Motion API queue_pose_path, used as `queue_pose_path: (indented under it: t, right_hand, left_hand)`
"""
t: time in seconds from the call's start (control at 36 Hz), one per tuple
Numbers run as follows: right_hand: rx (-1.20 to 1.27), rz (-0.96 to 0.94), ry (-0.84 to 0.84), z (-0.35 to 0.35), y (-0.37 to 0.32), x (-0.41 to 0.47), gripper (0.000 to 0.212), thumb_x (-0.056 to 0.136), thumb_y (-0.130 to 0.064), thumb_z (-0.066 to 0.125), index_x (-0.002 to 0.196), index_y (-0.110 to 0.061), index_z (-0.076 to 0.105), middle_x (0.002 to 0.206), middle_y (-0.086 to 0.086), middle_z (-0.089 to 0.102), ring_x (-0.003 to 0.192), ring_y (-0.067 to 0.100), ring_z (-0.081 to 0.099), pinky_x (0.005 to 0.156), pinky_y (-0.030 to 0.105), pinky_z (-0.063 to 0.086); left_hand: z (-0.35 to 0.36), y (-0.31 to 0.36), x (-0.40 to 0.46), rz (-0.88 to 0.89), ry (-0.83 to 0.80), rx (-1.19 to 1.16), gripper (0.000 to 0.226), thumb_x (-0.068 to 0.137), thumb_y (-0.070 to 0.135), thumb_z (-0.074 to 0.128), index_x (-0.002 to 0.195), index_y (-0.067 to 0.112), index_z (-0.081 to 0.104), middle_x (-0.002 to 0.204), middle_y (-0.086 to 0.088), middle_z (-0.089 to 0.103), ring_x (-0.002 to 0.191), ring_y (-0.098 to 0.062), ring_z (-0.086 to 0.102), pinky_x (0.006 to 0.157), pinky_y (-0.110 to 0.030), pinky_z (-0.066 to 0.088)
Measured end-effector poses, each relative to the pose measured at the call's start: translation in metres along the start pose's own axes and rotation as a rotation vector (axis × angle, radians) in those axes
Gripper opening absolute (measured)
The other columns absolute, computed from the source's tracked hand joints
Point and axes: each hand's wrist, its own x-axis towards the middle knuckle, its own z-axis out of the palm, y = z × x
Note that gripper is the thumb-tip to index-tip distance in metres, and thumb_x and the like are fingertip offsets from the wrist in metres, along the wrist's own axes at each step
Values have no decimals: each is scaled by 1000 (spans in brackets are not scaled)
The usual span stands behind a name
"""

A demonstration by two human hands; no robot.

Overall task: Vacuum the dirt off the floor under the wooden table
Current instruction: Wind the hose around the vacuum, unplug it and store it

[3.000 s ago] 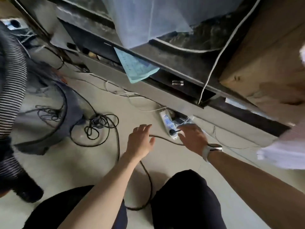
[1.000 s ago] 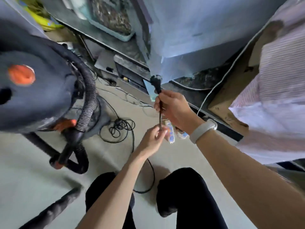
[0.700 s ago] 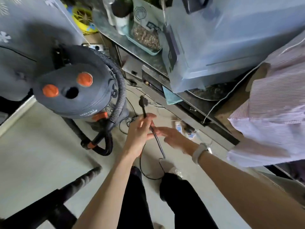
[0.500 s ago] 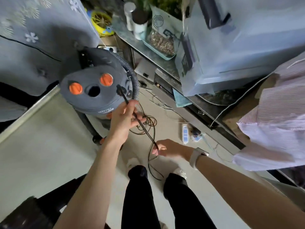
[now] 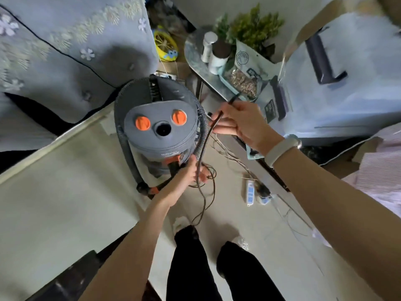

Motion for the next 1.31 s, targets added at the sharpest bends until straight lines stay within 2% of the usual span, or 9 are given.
queue_pose_path:
  t: [0.14,0.25,0.61,0.75,0.83,0.92,1.06,1.19,1.31]
  right_hand:
    - [-104,61,198,5,5,33,26,94,-4,50,69,-6,58,61,3,68,46,8,61,51,22,55]
    - [-287,223,242,12,25,52,11,83,-13,54,73,-10,51,68,13,53,45,14,53,45,21,43]
    - [-1215,-311,-265,36,27,87,60,85,-68,25,94,-23,63,77,2,49,75,21,47,77,36,45]
    - [-871,-473,-142,43,5,116,49,99,-39,36,66,-5,52,57,10,51,57,24,50,62,33,39]
    - [-721,-295,-3,45,-7,151,40,101,-36,36,69,-15,47,66,11,55,68,25,57,71,17,48]
    - [-579,-221,152,48,-21,170,37,90,-51,37,69,-23,50,76,13,58,76,31,58,80,50,53]
    - [-733,-321,219,42,-29,192,45,102,-32,36,100,6,60,102,29,61,96,39,56,73,34,34]
    - [-936,-375,202,39,-16,203,42,103,-31,37,92,5,56,99,27,61,92,40,55,66,31,24]
    - [-1039,-288,10,47,-17,200,29,100,-28,40,87,-6,52,86,20,60,74,32,53,64,32,32]
  left_hand:
    - [-47,-4,-21,187,213,168,20,94,32,50,79,20,56,63,8,52,54,2,50,70,-26,45]
    - [-61,17,-37,298,309,29,19,93,24,50,79,12,55,47,13,37,46,-2,35,57,-21,41]
    - [-96,91,-8,469,603,-527,30,104,20,35,81,10,52,46,15,38,45,-3,31,44,-15,30]
    - [-102,97,9,429,547,-534,31,102,23,38,75,10,46,52,8,34,47,-7,31,48,-19,32]
    - [-98,81,17,335,527,-429,29,100,19,43,75,11,54,60,1,40,56,-13,39,57,-22,45]
    - [-98,45,21,173,583,-194,25,98,17,50,75,9,58,65,-5,49,62,-16,52,67,-26,45]
    - [-111,11,27,5,690,116,28,99,9,44,77,14,59,65,-3,55,66,-17,52,69,-24,42]
    - [-143,43,40,110,972,-190,27,99,12,41,79,12,58,46,9,42,44,-10,40,54,-28,40]
    - [-159,80,47,214,849,-679,29,104,20,36,84,10,55,48,8,34,40,-6,30,43,-19,31]
